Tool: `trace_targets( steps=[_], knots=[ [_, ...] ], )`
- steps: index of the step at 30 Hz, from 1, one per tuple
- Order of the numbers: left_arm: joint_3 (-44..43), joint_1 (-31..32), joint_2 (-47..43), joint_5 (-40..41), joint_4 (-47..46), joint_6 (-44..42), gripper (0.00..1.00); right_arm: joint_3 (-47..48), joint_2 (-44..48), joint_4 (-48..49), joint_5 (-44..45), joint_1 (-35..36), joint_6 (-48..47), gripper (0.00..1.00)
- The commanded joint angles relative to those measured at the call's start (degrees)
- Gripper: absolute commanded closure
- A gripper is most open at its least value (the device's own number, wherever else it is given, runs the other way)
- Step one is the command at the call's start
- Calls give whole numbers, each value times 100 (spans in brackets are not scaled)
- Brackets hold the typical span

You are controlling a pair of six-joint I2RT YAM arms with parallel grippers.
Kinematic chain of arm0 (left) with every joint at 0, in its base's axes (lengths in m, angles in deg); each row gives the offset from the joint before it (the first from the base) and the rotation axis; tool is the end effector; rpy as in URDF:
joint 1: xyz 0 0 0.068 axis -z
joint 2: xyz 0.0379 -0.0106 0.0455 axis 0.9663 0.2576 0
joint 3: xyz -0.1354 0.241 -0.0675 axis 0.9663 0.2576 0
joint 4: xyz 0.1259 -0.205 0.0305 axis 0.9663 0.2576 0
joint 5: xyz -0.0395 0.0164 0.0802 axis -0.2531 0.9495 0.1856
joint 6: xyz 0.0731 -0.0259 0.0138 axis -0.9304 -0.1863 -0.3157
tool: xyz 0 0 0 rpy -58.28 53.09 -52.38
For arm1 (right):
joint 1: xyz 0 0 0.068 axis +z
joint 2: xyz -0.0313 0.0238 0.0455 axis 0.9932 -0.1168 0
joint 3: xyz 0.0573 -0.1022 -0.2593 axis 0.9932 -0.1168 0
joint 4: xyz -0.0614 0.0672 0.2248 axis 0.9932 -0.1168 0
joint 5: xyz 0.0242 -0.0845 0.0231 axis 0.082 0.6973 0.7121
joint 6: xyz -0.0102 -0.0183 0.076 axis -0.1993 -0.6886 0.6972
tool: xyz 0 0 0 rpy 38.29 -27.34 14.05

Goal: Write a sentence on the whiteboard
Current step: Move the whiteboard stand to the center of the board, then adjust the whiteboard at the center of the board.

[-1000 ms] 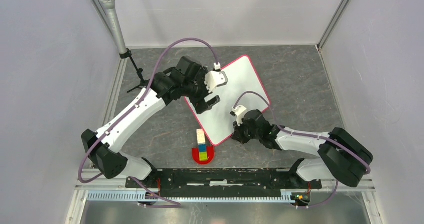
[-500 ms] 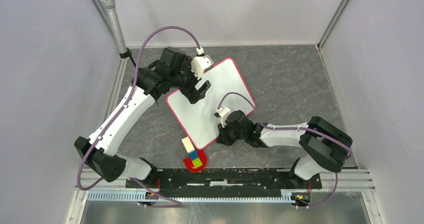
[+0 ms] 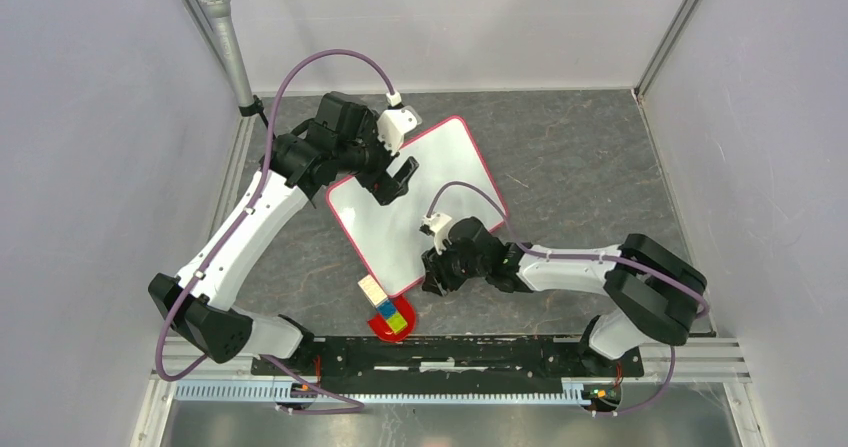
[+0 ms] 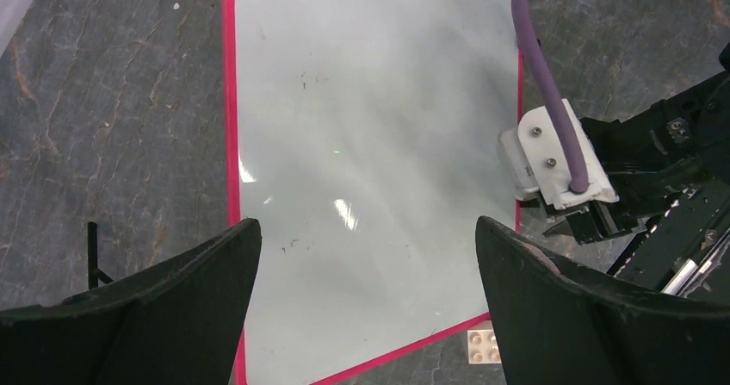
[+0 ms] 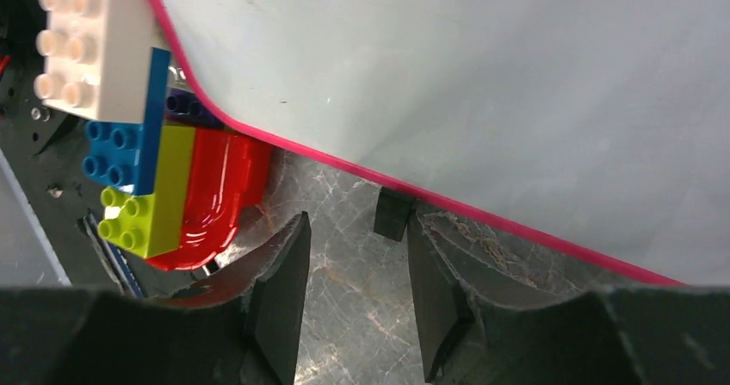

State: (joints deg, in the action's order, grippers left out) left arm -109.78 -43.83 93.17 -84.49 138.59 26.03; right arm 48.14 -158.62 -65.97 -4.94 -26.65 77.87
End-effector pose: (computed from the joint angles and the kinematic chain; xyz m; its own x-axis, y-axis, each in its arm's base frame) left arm 0.2333 -0.1596 0.3849 -0.3211 0.5863 -0.7437 0.8085 0.5786 0.1071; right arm 0.1586 0.2658 0.1630 -0.6616 -0.3638 -0.6557 -0.7114 0.5808 0.3957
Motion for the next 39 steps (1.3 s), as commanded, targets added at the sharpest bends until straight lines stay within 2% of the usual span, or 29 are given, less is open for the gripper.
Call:
trace_targets(
  steps=[1,4,10,12,14,17,20,23,27,30,34,39],
  knots=[
    [-137,-21,-25,-210,3,237,0,38,548,-41,-224,49,-218,46],
    [-231,-18,51,-206,74,249,0,19,762,-282,-243,49,-490,42],
    [-834,-22,439,-266,291,291,0,236,1240,-875,-803,-245,-1339,41],
    [-1088,-17,634,-301,338,321,0,413,1397,-1159,-1188,-571,-1644,34],
    [-1379,-17,809,-300,407,351,0,547,1579,-1315,-2074,-1168,-2056,30],
    [-1778,-22,1055,-372,644,327,0,726,1867,-1597,-3584,-2431,-2762,29],
    [-2162,-22,1332,-364,881,286,0,1266,1876,-2267,-4271,-3537,-3495,26],
    [-2561,-24,1597,-338,1053,291,0,1748,1538,-2490,-4704,-4489,-3739,25],
    [-2737,-29,1807,-379,1005,336,0,2286,601,-2364,-4929,-5500,-3692,28],
    [-2621,-28,1862,-397,816,382,0,2837,-373,-2315,-4611,-5833,-3692,37],
    [-2567,-30,1947,-403,725,352,0,3246,-1299,-2308,-4257,-5820,-3632,45],
    [-2565,-105,1966,-421,613,390,0,3100,-1730,-2339,-3813,-5477,-3994,49]
  ],
)
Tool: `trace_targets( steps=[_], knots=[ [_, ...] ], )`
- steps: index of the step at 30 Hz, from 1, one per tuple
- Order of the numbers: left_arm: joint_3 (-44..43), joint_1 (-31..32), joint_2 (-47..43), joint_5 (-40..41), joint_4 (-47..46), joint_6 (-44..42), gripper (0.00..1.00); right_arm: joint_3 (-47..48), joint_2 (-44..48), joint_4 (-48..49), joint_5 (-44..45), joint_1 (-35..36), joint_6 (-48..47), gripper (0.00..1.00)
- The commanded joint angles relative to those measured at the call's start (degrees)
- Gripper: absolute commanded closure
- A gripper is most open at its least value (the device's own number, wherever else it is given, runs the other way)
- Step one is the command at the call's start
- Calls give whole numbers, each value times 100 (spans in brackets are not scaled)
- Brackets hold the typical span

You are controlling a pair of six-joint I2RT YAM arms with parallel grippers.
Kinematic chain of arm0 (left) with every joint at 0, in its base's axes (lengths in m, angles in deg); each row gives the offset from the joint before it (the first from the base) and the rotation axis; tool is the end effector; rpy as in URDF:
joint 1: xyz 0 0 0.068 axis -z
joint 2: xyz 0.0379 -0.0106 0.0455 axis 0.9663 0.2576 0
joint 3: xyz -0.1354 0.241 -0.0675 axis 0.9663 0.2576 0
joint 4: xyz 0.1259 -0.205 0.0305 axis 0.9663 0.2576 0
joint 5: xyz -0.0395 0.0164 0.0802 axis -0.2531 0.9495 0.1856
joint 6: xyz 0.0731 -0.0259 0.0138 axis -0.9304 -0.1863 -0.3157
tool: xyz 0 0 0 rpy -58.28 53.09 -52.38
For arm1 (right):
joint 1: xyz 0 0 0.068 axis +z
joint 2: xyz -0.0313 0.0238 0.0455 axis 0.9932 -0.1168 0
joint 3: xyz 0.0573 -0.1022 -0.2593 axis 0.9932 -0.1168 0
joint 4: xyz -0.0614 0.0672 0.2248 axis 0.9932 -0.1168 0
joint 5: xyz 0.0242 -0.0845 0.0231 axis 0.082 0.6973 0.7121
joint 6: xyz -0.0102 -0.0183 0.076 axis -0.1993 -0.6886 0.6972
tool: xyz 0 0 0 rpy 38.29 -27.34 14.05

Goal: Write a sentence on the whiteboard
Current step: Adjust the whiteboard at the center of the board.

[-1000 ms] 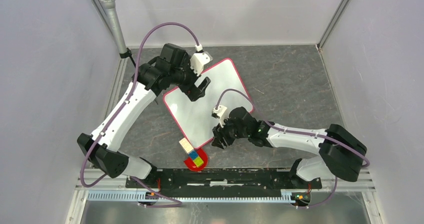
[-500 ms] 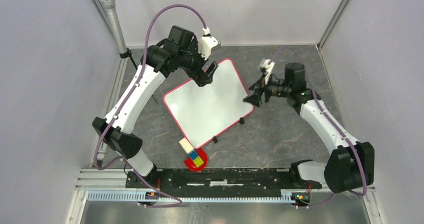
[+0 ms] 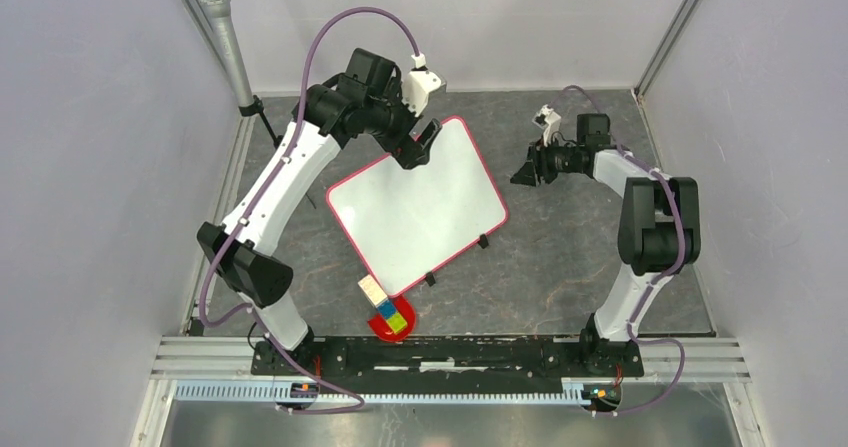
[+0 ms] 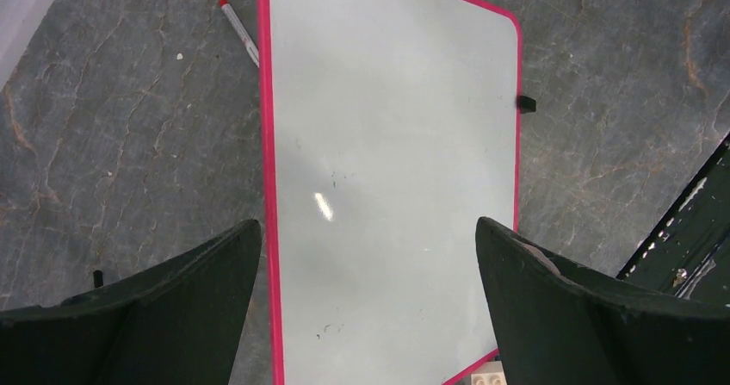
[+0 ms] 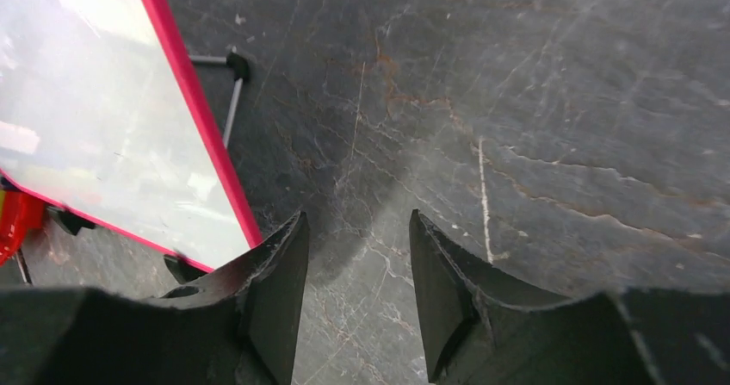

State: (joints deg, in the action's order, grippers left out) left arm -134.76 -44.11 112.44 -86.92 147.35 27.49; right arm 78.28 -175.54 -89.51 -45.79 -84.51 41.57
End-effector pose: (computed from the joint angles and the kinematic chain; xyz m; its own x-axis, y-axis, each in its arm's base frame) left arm 0.2980 -0.2000 0.4029 -0.3716 0.5821 -0.7233 0.8189 0.5726 0.0401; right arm 0.3827 0.0455 0.2020 -0.6272 -0.1461 -0.7650 -0.6704 0.6014 0.4347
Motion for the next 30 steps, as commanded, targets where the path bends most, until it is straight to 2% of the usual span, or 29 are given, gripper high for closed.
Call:
trace_targets(
  steps=[1,5,12,22,27,30],
  knots=[
    [-25,-88,15,-189,-292,248,0,24,-97,19,258,372,-420,49],
    [175,-121,-109,-207,-408,304,0,-120,-392,-248,226,634,-744,51],
    [692,-184,-331,-244,-583,333,0,-875,-263,-241,125,1021,-1071,51],
    [879,-230,-400,-247,-597,295,0,-1732,444,-213,-20,1298,-1219,49],
    [827,-243,-319,-275,-522,229,0,-1640,515,-535,-23,1454,-1563,45],
    [838,-291,-297,-455,-484,103,0,-1258,385,-929,183,1216,-1999,40]
  ],
)
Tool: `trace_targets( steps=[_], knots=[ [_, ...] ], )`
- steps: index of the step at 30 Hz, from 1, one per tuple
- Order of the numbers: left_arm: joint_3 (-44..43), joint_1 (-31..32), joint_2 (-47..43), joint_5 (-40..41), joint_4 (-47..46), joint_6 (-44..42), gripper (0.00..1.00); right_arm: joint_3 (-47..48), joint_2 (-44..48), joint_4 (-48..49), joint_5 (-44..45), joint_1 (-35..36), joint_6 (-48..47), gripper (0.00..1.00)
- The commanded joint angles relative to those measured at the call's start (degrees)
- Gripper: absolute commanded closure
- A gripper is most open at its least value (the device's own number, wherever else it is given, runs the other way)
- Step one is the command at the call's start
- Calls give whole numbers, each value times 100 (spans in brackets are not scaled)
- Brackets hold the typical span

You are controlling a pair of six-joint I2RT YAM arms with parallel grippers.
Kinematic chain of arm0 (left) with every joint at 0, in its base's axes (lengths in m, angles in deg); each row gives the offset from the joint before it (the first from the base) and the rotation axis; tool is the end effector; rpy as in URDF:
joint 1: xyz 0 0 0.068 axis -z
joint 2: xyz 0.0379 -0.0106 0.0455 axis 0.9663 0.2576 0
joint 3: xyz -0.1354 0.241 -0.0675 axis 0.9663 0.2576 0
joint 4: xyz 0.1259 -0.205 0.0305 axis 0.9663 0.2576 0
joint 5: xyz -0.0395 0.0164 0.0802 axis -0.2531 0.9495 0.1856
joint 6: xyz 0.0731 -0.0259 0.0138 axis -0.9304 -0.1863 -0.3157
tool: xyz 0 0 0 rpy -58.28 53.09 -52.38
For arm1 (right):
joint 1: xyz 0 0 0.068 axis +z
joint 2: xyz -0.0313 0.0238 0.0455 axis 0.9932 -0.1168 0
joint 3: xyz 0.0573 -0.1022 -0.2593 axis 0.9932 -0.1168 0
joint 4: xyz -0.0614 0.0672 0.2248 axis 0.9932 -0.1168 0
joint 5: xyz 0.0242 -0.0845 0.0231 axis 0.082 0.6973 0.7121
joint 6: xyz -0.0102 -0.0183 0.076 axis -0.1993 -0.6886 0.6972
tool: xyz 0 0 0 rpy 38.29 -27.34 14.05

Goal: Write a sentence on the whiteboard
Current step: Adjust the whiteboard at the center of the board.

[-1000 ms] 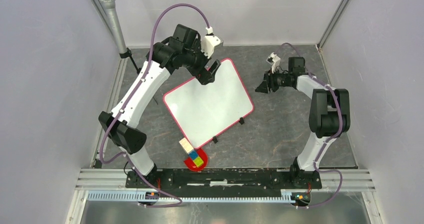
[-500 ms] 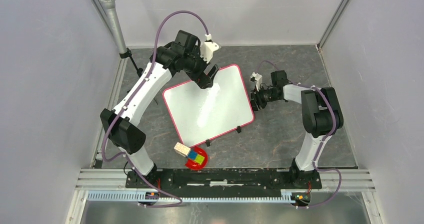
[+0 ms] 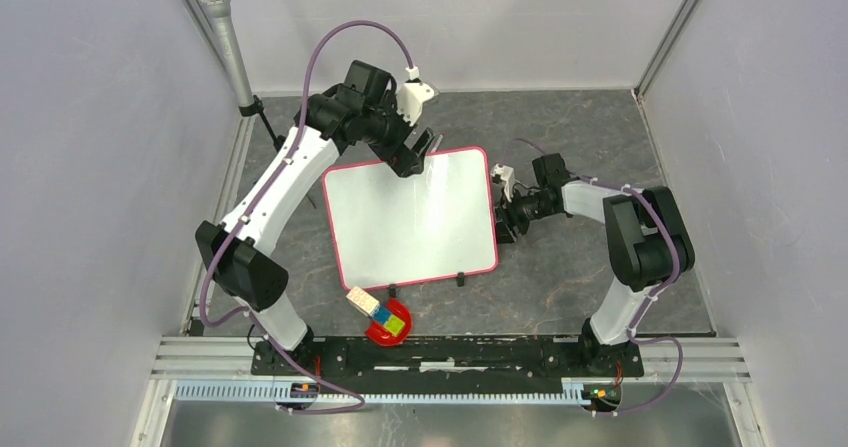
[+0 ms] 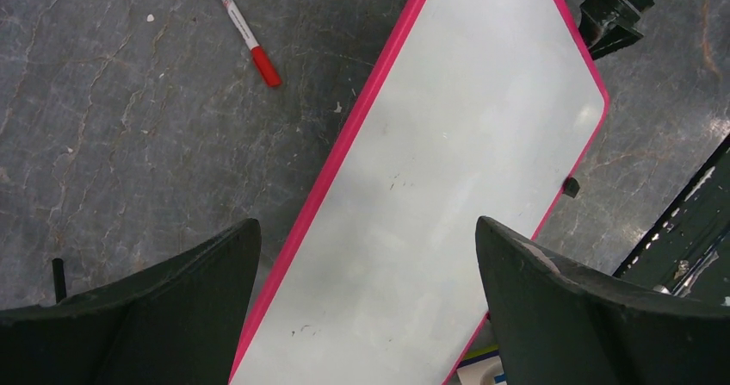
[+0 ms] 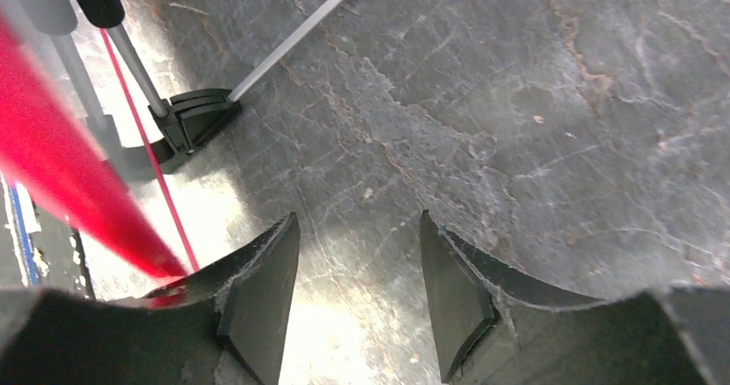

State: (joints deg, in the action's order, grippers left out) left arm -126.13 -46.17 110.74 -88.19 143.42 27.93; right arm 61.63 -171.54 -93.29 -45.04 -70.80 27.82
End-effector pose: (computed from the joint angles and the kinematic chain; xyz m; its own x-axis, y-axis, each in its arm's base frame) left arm 0.3032 -0.1898 0.3742 -0.4279 0.5778 -0.6950 0.8046 0.5938 -0.0018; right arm 0.2916 0.1190 0.1442 -0.5859 -0.4365 -0.6828 -0.8083 0.3754 0.4537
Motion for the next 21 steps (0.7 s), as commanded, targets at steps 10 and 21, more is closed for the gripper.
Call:
trace_targets(
  steps=[10,21],
  knots=[
    [165,-456,-224,-1071,-157,-457,0,2608,-666,-1154,673,-880,-1702,31],
    [-2107,-524,1440,-667,148,-690,0,3391,-1402,-1439,162,-830,-1745,31]
  ],
)
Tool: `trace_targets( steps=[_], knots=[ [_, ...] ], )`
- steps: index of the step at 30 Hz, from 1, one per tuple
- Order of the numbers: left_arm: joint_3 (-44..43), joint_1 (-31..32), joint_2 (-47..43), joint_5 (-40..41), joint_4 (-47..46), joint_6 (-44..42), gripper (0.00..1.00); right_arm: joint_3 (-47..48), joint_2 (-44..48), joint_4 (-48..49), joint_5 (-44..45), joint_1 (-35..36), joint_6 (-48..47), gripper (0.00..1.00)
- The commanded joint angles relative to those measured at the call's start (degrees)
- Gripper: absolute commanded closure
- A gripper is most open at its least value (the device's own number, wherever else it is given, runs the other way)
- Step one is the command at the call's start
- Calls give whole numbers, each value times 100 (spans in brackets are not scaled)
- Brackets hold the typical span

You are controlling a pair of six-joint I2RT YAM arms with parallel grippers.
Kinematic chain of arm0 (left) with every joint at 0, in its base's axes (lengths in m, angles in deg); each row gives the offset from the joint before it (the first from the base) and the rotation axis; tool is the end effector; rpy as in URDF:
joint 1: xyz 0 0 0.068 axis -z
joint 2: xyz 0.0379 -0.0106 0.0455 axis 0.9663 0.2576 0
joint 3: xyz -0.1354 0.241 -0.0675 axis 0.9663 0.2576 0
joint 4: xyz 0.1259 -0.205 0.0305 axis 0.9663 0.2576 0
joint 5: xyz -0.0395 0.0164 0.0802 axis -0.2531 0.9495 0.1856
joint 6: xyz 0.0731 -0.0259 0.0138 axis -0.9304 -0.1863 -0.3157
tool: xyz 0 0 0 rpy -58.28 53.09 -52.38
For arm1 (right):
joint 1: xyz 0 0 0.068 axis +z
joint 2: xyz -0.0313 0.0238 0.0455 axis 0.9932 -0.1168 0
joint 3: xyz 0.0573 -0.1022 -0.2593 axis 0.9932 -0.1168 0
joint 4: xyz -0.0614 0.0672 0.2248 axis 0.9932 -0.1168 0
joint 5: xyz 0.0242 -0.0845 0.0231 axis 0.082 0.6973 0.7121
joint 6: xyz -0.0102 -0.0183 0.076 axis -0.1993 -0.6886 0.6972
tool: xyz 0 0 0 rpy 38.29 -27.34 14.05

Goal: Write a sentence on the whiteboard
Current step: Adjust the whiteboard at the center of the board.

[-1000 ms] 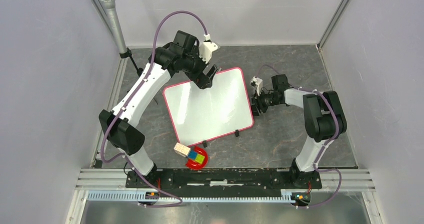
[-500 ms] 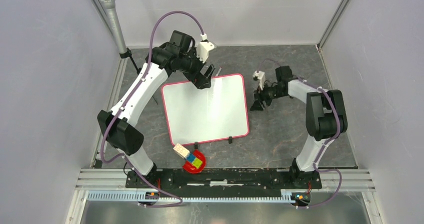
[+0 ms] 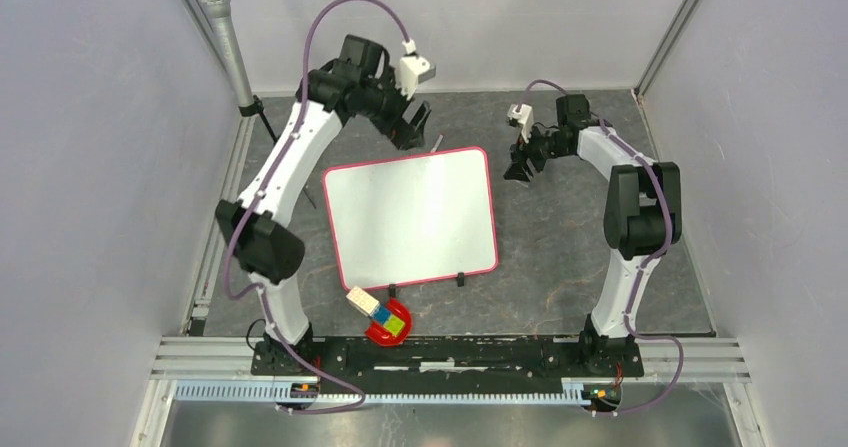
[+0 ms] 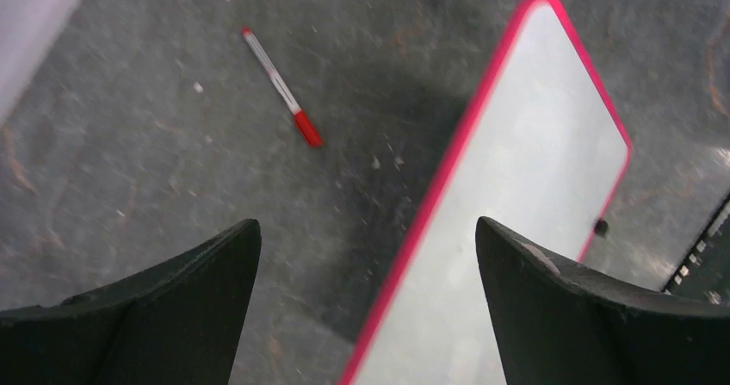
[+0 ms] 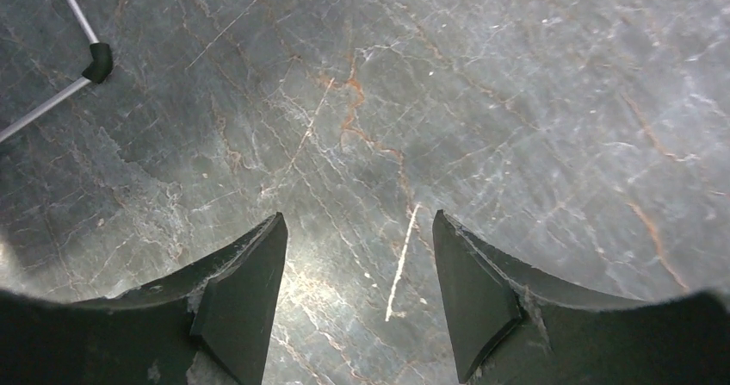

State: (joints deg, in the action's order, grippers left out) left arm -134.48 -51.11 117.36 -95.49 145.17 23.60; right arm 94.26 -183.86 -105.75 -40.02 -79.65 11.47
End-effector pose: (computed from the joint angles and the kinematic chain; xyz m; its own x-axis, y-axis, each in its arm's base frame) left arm 0.3394 -0.1812 0.3773 -0.3977 0.5593 -0.7273 0.8339 0.5510 -0.0322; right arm 0.4135 0.0757 0.2037 -0.3179 -0.5081 -0.8005 -0.9007 0.4255 0.0876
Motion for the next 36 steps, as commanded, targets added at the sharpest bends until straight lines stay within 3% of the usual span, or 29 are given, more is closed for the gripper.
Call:
trace_targets(
  steps=[1,6,12,24,36],
  knots=[
    [-1565,-31,1032,128,-28,-199,1,168,-215,-280,-414,70,-118,32],
    [-2418,-3,1734,264,-2,-83,2,-145,-178,-614,-861,340,-322,33],
    [-1943,-12,1557,381,-183,25,2,-971,13,-701,-1074,813,-561,35],
    [-1683,-10,1377,413,-148,-33,0,-2400,783,113,-1224,1568,-64,35],
    [-2243,-12,1979,230,43,-649,5,-2874,771,-55,-1037,1298,-412,35]
  ],
)
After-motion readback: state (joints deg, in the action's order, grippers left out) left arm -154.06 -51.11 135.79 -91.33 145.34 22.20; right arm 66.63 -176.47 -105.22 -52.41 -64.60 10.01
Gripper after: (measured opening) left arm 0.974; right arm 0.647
